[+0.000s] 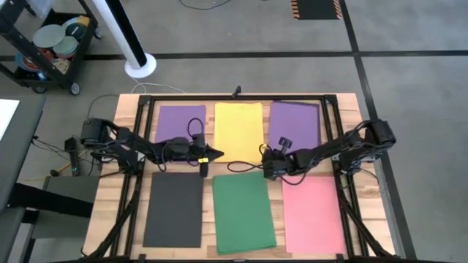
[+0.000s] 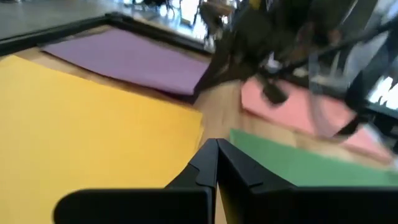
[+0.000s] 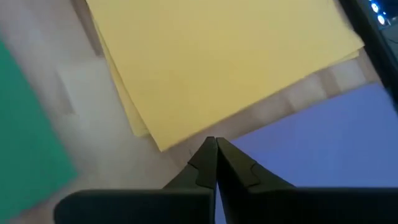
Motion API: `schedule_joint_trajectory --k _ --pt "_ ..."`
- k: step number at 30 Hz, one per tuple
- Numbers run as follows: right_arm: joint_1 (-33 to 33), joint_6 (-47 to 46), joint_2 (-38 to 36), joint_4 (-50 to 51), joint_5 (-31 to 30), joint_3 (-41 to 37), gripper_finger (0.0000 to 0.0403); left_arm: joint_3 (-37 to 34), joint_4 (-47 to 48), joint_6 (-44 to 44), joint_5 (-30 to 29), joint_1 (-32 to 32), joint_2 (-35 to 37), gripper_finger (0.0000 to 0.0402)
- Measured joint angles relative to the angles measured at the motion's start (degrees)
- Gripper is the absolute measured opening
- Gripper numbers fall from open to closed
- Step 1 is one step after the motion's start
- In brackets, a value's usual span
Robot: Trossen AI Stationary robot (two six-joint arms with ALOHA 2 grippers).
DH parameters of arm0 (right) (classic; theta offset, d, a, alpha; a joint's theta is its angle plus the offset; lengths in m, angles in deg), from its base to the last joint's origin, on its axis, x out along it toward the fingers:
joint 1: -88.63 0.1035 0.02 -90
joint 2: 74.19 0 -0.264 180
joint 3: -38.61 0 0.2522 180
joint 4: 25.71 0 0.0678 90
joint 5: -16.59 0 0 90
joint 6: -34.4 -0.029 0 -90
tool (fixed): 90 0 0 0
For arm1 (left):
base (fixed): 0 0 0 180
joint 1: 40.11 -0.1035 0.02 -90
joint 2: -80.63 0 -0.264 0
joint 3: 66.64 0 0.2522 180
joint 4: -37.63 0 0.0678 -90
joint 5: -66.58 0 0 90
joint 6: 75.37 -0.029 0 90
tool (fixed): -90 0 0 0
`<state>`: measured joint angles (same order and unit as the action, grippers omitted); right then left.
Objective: Organize paper
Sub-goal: Stack the purple paper on top of the purple paper
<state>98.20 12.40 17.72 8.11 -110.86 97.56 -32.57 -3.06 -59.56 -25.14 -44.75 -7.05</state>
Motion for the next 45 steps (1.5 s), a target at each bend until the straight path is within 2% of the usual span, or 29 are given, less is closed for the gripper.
schedule_joint_trajectory --k 7,13,20,27,39,45 --pt "2.3 -0.7 -6.5 1.0 0.1 2.0 0.0000 7.7 14.9 -14.1 0.6 -2.7 0.0 0.0004" --pt "3.3 -0.6 -11.1 1.7 1.2 3.4 0.0000 14.8 22.3 -27.0 3.0 -4.3 0.0 0.0053" --pt "3.2 -0.2 -12.1 2.3 5.1 5.5 0.0000 23.2 28.0 -38.4 4.7 -4.4 -0.5 0.0100" --pt "3.1 -1.4 -12.1 2.2 5.6 6.3 0.0000 27.2 33.6 -43.1 8.8 -3.4 -2.5 0.0107" --pt "3.0 -1.6 -12.0 0.6 7.5 6.3 0.0000 35.0 32.2 -43.6 7.9 -0.9 -15.0 0.0108" --pt "3.0 -1.6 -12.0 0.5 7.5 6.3 0.0000 37.7 31.5 -42.9 9.6 -0.9 -16.7 0.0108"
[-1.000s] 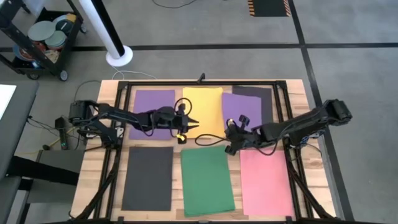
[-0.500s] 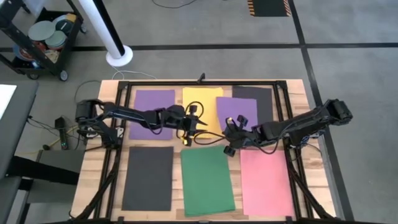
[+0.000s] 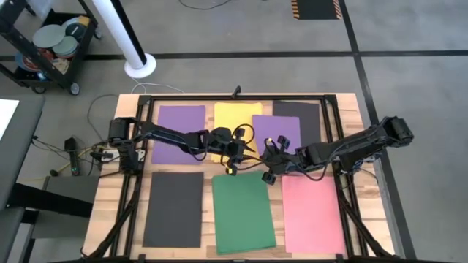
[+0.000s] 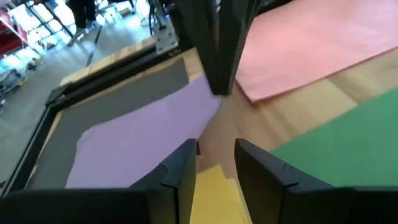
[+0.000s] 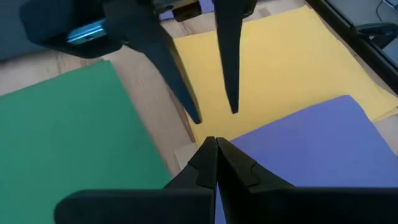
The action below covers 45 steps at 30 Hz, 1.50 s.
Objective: Organize paper
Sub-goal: Stack the purple paper on top of the purple paper
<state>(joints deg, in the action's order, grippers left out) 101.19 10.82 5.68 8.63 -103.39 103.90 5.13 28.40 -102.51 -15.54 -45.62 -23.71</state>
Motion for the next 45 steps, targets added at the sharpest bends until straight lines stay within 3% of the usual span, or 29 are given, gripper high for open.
schedule_joint_trajectory --k 37,40,45 --pt "0.2 0.0 0.0 -6.6 3.4 0.0 0.0000 0.0 -1.9 -1.2 -0.7 1.4 0.0 0.0106" --pt "0.2 0.0 0.0 -6.6 3.4 0.0 0.0000 0.0 -2.1 -0.8 -1.0 1.4 0.0 0.0085" --pt "0.2 0.1 0.0 -6.7 3.4 0.0 0.0000 0.6 -3.0 -2.0 1.1 1.4 -1.4 0.0009"
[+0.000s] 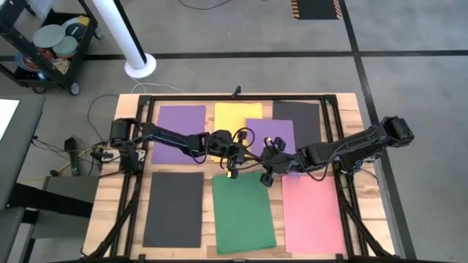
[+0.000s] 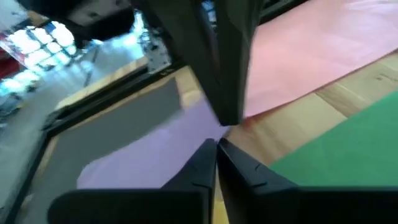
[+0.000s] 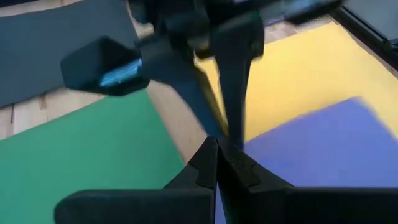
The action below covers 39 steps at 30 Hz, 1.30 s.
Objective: Organize paper
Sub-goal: Stack the purple paper on top of the purple paper
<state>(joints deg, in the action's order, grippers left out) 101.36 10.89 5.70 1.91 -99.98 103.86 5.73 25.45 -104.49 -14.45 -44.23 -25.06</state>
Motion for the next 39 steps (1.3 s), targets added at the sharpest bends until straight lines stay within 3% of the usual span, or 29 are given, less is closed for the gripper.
schedule_joint_trajectory --k 6,11,17,27,39 --pt "0.0 0.9 0.0 -1.4 0.0 -0.1 0.0000 5.9 3.8 -0.6 -0.1 0.5 -6.4 0.0001" --pt "0.0 1.0 0.0 -2.7 -0.1 -0.1 0.0000 8.4 9.2 -0.9 -0.3 0.8 -6.7 0.0001" --pt "0.3 1.4 -0.6 -3.7 0.0 0.0 0.0000 8.4 14.5 -0.5 -2.5 0.9 -2.5 0.0000" --pt "2.8 2.6 -3.9 -3.1 -0.5 0.0 0.0000 8.4 36.2 -1.9 -10.8 0.2 6.7 0.0000" --pt "3.0 2.6 -3.8 -1.0 -0.5 0.0 0.0000 8.4 54.5 4.8 -20.7 -1.9 9.8 0.0000"
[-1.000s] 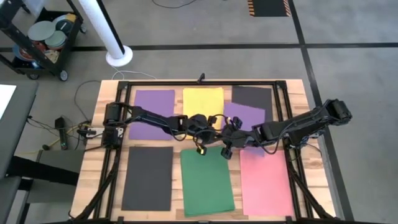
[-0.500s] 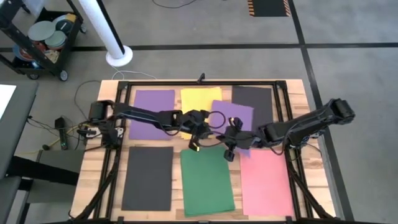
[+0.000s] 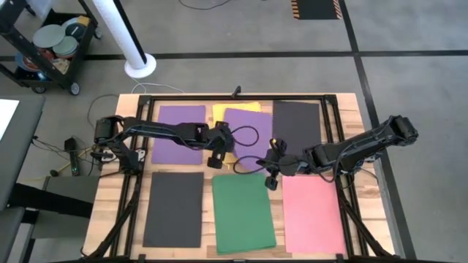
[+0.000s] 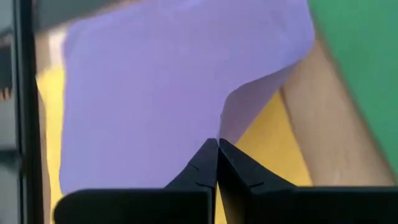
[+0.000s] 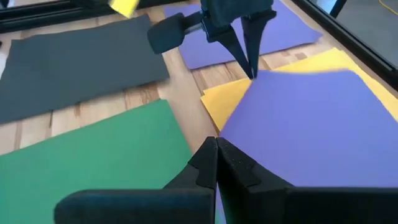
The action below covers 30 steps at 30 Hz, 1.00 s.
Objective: Organize paper
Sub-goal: Stack the purple paper on top of the purple paper
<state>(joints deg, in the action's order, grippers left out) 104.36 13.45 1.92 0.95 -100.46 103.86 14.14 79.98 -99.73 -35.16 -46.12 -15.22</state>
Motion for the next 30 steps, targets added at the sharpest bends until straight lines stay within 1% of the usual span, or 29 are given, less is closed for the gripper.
schedule_joint_trajectory --k 3,6,11,14,16,20,27,30 --pt "0.0 0.0 0.0 0.2 0.0 0.0 0.0000 0.0 5.2 2.8 -2.7 0.0 0.0 0.0000" --pt "0.0 0.0 0.0 1.0 0.0 0.0 0.0000 -0.1 9.2 7.5 -4.6 0.0 0.1 0.0000" --pt "0.0 0.0 0.0 1.9 0.0 0.0 0.0000 -5.6 8.5 14.8 -6.5 -0.6 4.5 0.0000" --pt "0.0 0.1 0.0 2.2 0.0 0.0 0.0000 -10.6 6.2 19.0 -6.7 -1.5 9.2 0.0000" --pt "0.0 0.5 0.0 2.3 0.0 0.0 0.0000 -13.6 4.9 19.9 -7.1 -1.8 12.9 0.0000" --pt "-0.1 0.5 0.0 3.3 0.0 0.0 0.0000 -17.7 5.6 22.2 -9.0 -1.8 20.4 0.0000" --pt "-0.1 0.1 0.0 3.2 0.0 0.0 0.0000 -21.5 13.2 30.3 -13.8 -1.8 30.9 0.0000" --pt "-0.2 0.2 0.0 3.2 0.0 0.0 0.0000 -23.5 15.5 32.9 -12.7 -1.6 34.1 0.0000"
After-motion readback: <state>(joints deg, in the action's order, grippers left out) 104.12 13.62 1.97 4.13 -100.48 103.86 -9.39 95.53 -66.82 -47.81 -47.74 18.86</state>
